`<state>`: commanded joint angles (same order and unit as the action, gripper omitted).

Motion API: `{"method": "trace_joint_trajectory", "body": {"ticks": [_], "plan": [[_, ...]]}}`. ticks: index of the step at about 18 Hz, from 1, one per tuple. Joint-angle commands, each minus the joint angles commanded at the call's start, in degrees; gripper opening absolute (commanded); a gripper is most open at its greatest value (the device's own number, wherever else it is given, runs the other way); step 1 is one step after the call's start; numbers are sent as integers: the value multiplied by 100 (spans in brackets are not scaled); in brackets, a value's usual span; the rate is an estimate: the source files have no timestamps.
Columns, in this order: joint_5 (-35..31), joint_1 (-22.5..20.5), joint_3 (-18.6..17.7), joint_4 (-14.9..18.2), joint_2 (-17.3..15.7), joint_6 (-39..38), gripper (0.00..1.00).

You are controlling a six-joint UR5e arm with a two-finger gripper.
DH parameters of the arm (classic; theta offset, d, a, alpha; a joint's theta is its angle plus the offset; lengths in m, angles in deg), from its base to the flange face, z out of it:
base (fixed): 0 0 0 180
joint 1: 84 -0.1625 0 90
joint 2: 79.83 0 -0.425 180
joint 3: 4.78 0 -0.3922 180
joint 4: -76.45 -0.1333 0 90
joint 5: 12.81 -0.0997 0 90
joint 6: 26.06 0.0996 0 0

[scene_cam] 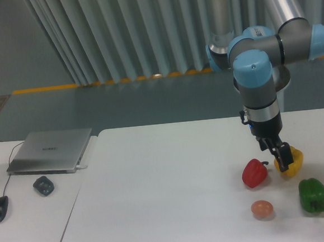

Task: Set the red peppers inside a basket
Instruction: 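Lift the gripper up off the yellow pepper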

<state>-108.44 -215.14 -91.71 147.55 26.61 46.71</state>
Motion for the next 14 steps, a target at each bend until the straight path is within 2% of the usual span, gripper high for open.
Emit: {"method": "trace_joint_trajectory", "body": {"ticks": [4, 6, 7, 9, 13, 14], "plan": [[245, -35, -26, -9, -17, 0, 100], [412, -70, -105, -157, -9, -61, 100], [422, -88, -149, -263, -9, -253, 100], [422, -114, -228, -272, -26, -492, 100], [413, -175, -474, -281, -70, -536, 100], [404, -237, -640, -281, -175, -571, 100]]}}
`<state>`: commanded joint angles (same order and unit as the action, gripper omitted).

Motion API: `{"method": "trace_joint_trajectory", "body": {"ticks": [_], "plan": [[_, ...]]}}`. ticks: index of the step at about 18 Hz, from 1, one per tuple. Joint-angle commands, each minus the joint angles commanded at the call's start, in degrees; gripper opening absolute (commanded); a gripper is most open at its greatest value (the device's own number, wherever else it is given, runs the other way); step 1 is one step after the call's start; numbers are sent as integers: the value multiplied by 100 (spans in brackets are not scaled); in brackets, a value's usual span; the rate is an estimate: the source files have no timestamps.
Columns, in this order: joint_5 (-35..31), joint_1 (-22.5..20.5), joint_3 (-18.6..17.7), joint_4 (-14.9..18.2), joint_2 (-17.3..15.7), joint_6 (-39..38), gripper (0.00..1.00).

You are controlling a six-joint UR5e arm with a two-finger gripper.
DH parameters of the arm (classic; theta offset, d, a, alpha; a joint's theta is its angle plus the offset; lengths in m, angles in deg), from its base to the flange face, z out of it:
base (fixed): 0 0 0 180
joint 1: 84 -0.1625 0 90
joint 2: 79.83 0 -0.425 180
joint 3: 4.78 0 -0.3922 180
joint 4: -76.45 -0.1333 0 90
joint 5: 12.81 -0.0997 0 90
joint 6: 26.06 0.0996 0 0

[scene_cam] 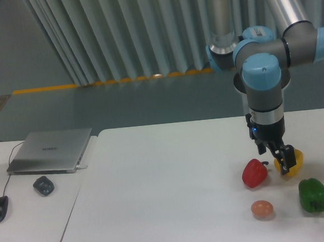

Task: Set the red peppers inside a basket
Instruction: 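Lift the gripper up off the yellow pepper, then move the gripper over the red pepper and lower onto it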

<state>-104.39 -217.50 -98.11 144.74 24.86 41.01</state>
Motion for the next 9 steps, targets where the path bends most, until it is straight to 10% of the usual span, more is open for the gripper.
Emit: {"method": "trace_joint_trajectory", "body": {"ticks": [9], "plan": [[-9, 192, -213, -44, -28, -1635, 100]]}}
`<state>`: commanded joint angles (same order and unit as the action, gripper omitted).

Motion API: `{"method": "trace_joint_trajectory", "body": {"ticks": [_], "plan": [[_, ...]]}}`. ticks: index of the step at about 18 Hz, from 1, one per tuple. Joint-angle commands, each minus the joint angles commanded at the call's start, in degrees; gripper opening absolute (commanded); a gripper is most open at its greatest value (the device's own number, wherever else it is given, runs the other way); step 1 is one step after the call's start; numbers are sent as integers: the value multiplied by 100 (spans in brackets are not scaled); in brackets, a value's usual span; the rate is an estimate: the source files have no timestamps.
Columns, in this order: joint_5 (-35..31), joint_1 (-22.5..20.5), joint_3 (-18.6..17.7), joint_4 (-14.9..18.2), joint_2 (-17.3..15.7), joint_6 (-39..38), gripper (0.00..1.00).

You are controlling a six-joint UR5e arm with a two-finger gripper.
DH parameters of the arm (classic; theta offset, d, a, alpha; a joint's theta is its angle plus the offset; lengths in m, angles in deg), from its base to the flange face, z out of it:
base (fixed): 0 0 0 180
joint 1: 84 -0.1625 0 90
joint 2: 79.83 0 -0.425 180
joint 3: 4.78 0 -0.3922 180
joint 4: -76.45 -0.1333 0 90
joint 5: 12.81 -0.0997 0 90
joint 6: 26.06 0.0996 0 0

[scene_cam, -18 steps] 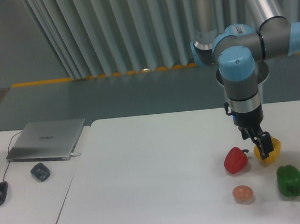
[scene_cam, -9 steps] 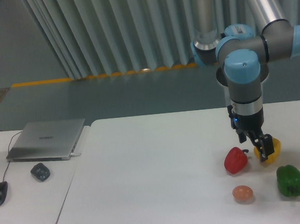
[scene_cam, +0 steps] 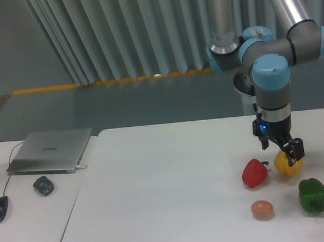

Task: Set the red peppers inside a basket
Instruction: 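Move the gripper over the red pepper and lower onto it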

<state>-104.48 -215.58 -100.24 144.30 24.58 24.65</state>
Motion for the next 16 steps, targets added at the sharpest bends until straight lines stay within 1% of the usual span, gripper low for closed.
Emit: {"method": "trace_joint_trajectory", "body": {"ticks": [3, 5, 7, 9, 12, 16], "plan": [[-17, 18, 1, -62, 36, -44, 100], [-26, 149, -35, -70, 97, -105, 100], [-53, 211, 0, -70, 246, -114, 100], [-114, 422, 18, -88, 360, -298, 100], [-220, 528, 53, -106, 545, -413, 100], [-308, 581, 62, -106, 642, -413, 100]]}}
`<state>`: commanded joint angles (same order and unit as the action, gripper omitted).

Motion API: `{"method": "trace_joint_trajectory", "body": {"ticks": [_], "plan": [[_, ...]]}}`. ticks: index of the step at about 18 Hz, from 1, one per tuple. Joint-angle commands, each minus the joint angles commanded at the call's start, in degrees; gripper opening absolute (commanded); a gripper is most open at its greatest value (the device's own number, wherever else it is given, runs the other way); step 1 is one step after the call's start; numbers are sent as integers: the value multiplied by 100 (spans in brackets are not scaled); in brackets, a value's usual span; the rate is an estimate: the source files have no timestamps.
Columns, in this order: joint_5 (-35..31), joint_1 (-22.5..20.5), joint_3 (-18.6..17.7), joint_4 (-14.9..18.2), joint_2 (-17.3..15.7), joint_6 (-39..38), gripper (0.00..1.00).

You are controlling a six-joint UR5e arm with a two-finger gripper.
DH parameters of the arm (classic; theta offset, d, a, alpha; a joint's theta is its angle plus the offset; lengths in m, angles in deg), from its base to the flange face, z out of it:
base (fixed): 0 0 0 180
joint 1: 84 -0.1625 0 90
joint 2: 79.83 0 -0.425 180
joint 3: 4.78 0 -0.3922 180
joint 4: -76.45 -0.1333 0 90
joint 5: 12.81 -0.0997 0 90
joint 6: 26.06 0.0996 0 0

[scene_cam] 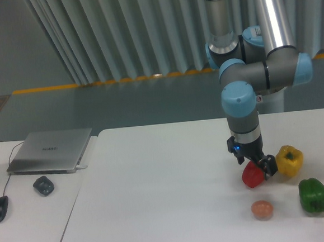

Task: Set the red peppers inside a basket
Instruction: 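Move the gripper over the red pepper and lower onto it, then close the gripper on the red pepper and lift it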

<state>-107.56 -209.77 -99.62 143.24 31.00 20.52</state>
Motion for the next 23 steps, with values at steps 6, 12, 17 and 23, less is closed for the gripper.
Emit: {"method": "trace_joint_trajectory", "body": {"ticks": [6, 12, 17, 23], "plan": [[-9, 0, 9, 9, 53, 35, 100], [-351, 96, 0, 18, 158, 35, 100], [-361, 97, 9, 70, 167, 53, 75], [-361, 79, 211, 413, 141, 62, 37]]}}
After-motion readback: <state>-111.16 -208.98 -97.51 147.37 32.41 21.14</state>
